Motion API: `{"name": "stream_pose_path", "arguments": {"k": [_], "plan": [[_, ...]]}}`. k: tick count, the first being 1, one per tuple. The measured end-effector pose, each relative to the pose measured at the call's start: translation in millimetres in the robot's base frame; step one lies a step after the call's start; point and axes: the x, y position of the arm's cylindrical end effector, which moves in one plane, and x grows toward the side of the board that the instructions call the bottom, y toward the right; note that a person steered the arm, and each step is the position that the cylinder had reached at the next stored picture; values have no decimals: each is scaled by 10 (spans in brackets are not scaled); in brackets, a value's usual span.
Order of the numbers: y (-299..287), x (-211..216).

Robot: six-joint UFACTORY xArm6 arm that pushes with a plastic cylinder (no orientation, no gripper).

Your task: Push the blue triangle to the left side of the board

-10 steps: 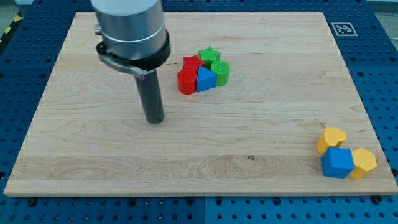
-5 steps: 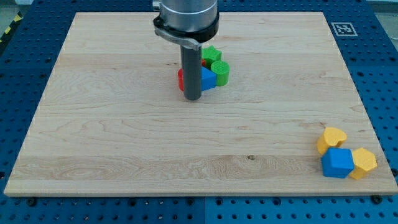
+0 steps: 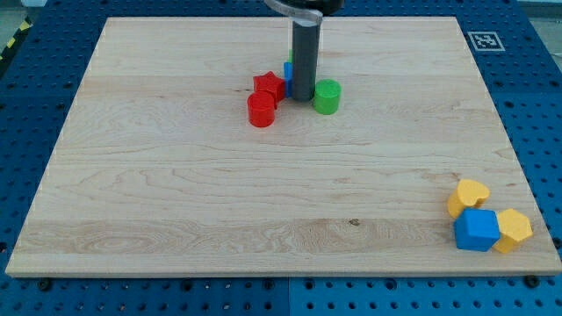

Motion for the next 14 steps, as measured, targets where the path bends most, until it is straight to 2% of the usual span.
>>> {"name": "stream_pose_path", "arguments": {"k": [3, 5, 8, 11, 14], "plan": [[-42, -275], [-43, -275], [-630, -146], [-517, -169], [-670, -572]]}}
